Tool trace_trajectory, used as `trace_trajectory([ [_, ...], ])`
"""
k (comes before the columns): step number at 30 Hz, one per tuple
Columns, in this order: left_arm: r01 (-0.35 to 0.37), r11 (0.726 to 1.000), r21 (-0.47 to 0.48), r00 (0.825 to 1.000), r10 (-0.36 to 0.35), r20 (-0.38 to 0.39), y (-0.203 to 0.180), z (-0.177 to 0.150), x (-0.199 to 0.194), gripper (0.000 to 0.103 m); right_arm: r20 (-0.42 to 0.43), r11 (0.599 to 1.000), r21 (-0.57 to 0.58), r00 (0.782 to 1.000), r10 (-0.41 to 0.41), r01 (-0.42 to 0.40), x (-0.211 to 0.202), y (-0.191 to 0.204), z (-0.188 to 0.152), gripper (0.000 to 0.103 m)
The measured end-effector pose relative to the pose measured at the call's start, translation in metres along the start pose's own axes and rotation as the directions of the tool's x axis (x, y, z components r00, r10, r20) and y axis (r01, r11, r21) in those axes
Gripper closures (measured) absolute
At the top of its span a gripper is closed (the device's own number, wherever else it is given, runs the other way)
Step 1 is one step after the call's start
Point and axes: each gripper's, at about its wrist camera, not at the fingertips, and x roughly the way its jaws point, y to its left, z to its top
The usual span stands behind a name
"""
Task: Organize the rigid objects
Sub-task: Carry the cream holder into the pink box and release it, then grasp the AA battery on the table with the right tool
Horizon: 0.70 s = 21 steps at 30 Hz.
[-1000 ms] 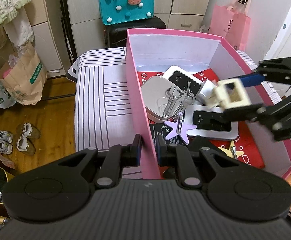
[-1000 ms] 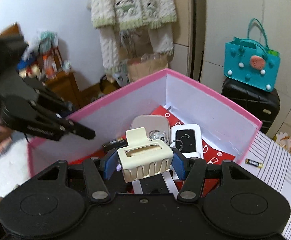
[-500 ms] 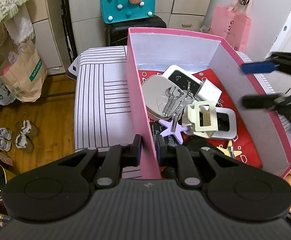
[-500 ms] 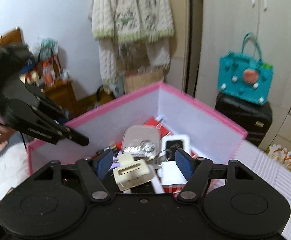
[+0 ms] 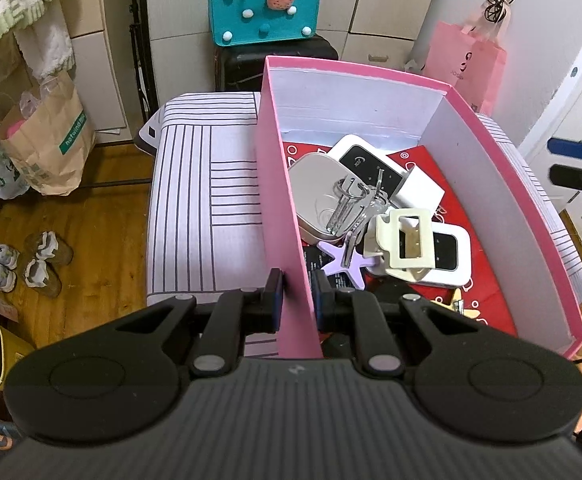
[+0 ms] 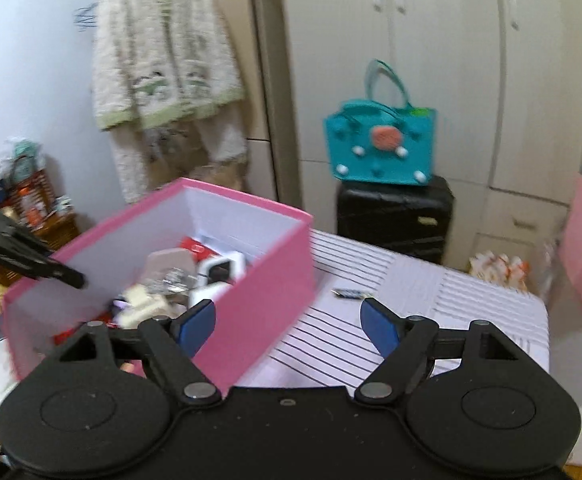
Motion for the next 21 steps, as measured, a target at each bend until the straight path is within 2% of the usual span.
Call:
trace_trajectory([
  [4,-0.015,1.0,-0.002,1.0,0.015,-0.003,-0.003,0.001,0.0,0.09,0.0,0.998,0.018,0.999,-0.052,0.052,0.018,-0.019,-0.016,0.02],
  [7,-0.023,1.0,-0.012,1.0,0.023,-0.005,-0.004,0.001,0.001,0.09,-0.002,0.998,0.023,0.998,-0.061,0.061,0.033,-0.027,-0.021,0.02],
  [17,-0.052,0.998,-0.041,0.999,0.052,-0.013,-0.007,0.002,0.003,0.092,-0.032,0.994,-0.004,0.994,-0.106,0.106,0.089,-0.036,-0.021,0.021],
  [21,-0.057,0.997,-0.043,0.998,0.057,-0.016,-0.007,0.003,0.004,0.092,-0.042,0.992,-0.004,0.992,-0.123,0.123,0.11,-0.037,-0.019,0.025],
])
